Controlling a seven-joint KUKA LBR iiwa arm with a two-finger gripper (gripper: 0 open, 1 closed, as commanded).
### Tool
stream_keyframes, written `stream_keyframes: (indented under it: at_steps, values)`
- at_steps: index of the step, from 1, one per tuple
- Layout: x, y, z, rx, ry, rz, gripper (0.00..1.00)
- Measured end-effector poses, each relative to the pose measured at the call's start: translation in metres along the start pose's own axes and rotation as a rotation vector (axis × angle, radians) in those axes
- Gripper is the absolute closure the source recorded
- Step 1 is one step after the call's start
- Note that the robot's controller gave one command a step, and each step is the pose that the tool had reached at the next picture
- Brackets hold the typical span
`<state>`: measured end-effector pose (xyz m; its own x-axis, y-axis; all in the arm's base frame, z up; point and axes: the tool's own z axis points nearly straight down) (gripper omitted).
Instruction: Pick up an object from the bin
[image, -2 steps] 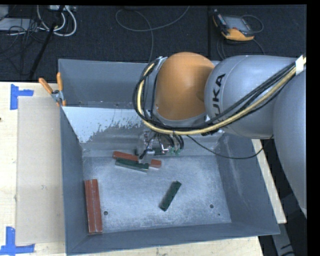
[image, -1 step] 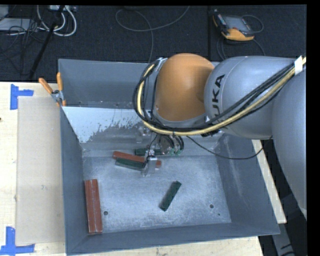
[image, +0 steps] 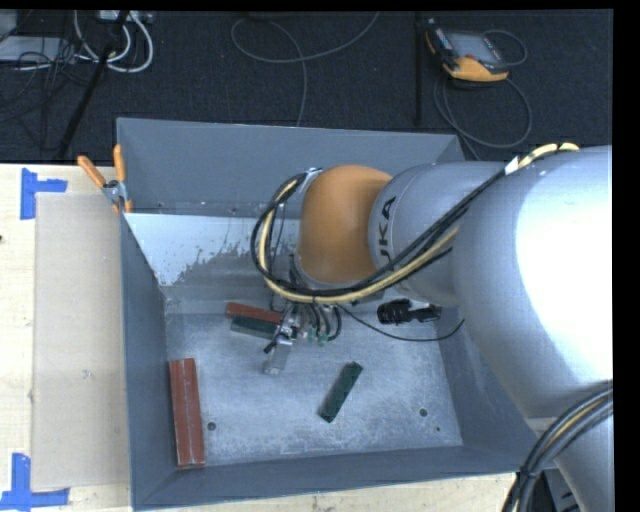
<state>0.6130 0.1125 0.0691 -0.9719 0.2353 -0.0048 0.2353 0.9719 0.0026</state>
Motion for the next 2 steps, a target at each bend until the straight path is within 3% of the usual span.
stream_keyframes:
  at_steps: [1, 2]
  values:
    - [-0.003, 0.001, -0.007, -0.002, -0.009, 0.001, 1.00]
    - [-0.009, 0.014, -0.163, -0.001, -0.004, -0.260, 1.00]
